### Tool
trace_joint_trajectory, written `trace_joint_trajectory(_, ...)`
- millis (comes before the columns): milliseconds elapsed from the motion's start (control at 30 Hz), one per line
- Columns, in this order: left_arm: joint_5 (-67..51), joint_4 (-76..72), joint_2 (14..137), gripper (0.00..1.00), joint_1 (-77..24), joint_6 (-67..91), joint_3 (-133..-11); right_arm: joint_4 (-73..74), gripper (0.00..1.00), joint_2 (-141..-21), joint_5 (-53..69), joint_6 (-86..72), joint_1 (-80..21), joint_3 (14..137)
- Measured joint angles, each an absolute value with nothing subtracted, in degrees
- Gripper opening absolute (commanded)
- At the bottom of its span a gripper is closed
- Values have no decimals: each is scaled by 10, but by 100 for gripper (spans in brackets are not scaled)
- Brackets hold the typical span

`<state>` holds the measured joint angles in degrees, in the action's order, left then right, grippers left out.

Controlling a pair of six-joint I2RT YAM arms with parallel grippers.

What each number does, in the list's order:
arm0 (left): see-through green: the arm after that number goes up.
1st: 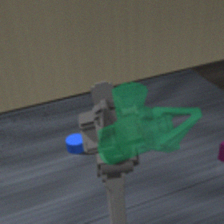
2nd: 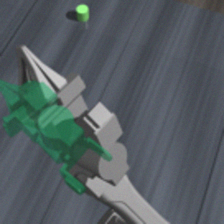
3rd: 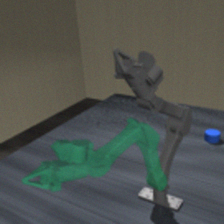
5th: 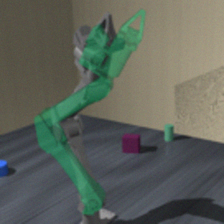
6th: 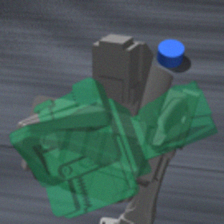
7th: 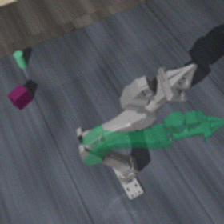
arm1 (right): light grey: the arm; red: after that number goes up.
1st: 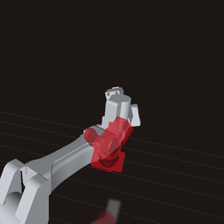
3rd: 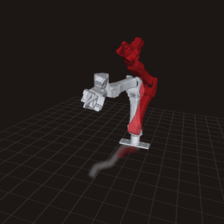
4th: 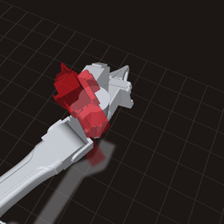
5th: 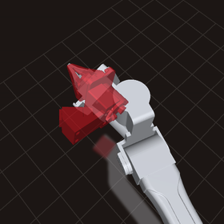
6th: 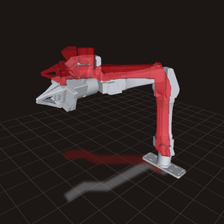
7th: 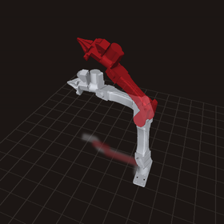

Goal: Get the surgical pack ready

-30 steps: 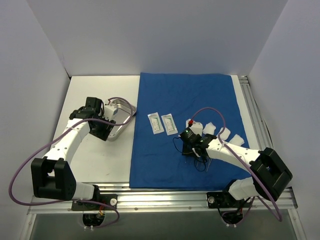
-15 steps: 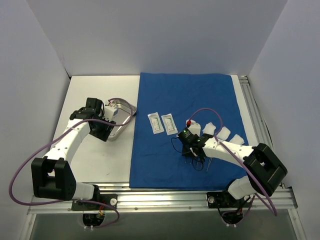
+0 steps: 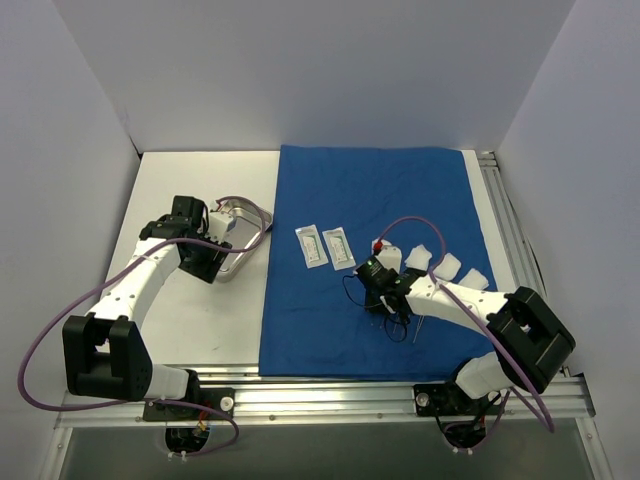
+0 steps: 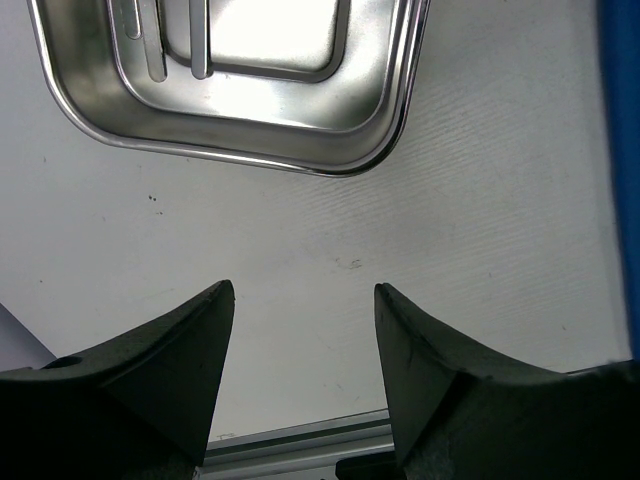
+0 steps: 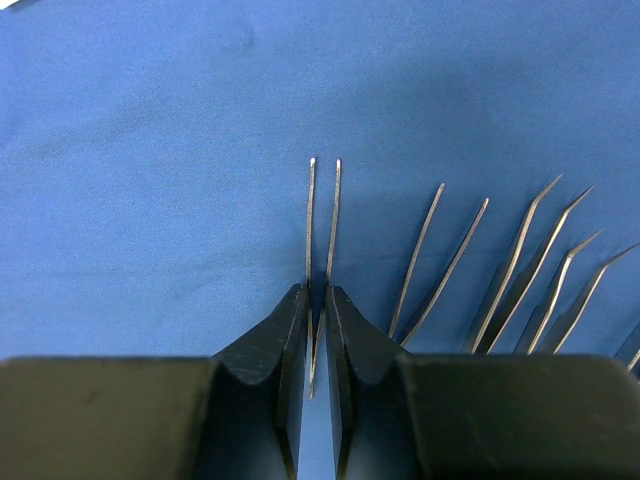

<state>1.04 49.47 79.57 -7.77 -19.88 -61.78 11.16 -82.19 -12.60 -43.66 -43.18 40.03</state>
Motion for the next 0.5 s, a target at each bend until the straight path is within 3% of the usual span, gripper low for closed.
trace_joint_trajectory(133,10,495,795,67,-78,-199,-618,103,8,-823,-126,-438,-432,394)
trace_joint_trajectory(267,10,495,795,67,-78,-199,-617,98,0,-824,-126,-439,-432,394)
trace_joint_trajectory(500,10,494,792,67,-78,-199,-616,99,0,-821,-126,-441,-432,394)
